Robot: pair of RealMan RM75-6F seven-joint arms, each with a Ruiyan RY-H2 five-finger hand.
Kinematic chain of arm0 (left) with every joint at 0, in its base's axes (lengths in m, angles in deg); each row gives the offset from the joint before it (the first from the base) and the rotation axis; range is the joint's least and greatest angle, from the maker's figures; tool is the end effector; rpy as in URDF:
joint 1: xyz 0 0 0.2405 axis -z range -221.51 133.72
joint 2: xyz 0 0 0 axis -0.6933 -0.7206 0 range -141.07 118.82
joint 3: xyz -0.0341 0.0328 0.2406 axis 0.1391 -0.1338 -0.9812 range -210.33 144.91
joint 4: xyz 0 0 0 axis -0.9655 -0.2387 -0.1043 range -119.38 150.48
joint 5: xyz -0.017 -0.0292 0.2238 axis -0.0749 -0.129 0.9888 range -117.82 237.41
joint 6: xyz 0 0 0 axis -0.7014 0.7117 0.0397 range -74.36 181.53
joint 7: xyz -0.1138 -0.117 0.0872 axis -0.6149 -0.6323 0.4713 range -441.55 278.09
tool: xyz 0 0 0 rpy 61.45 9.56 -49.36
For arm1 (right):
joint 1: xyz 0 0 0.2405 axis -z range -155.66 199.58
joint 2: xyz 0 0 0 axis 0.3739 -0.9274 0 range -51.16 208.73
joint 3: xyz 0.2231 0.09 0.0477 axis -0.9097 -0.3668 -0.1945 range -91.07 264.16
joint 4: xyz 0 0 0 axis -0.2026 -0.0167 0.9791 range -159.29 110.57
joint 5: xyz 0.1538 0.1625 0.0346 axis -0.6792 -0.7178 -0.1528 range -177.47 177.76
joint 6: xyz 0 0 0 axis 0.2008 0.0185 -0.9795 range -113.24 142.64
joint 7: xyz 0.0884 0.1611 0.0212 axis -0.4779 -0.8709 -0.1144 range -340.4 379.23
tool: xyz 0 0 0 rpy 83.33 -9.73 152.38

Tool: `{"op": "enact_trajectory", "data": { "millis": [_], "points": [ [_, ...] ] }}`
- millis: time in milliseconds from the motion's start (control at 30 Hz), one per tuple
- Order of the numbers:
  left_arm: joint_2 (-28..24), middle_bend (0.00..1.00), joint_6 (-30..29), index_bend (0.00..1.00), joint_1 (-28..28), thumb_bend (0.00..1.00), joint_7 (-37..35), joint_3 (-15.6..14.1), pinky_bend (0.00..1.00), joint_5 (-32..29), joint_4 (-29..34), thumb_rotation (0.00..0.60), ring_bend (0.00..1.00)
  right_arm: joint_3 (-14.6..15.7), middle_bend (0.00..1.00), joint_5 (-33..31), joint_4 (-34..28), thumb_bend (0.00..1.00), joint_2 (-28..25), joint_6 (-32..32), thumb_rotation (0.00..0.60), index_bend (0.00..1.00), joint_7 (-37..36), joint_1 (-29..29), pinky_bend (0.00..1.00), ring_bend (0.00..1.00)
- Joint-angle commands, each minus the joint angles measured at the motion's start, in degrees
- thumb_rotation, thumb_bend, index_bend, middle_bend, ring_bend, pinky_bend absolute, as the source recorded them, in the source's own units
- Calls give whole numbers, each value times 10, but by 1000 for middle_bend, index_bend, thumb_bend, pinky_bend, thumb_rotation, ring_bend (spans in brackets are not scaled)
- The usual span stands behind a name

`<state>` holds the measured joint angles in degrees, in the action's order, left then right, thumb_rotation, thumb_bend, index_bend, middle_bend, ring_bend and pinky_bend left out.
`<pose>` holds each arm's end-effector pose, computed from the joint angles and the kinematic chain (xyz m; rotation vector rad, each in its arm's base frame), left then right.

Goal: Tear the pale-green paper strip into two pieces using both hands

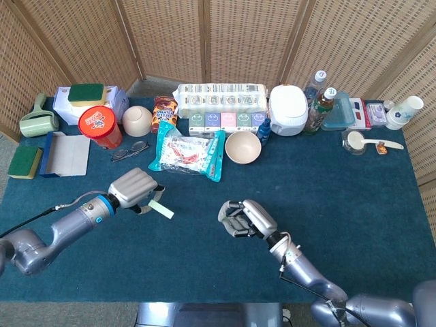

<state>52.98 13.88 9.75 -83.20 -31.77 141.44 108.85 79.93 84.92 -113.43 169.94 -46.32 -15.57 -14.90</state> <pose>-0.1246 0.3767 0.0156 -2.2886 -0.7815 -0.7285 -0.0895 -0.3126 -0.0599 1.6686 -1.7891 1.6066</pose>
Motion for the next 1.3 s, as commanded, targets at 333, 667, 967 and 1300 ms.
{"op": "enact_trajectory", "data": {
  "millis": [333, 667, 967, 1300],
  "points": [
    [17, 1000, -35, 645, -25, 431, 18, 3, 1000, -1, -11, 600, 1000, 21, 218, 19, 3, 546, -53, 7, 600, 0, -30, 10, 152, 199],
    [12, 795, -38, 383, -34, 398, 62, 4, 995, -15, -6, 600, 814, 20, 217, 11, 3, 546, -83, -10, 600, 0, -33, 28, 151, 155],
    [-4, 473, -38, 246, -47, 370, 87, 2, 793, -42, 11, 599, 503, 20, 217, 5, 6, 546, -106, -28, 600, 0, -39, 48, 152, 152],
    [-37, 406, -103, 221, -97, 363, 79, -2, 714, -38, 36, 592, 432, 13, 217, -7, 5, 546, -122, -48, 600, 0, -35, 69, 152, 134]
  ]
}}
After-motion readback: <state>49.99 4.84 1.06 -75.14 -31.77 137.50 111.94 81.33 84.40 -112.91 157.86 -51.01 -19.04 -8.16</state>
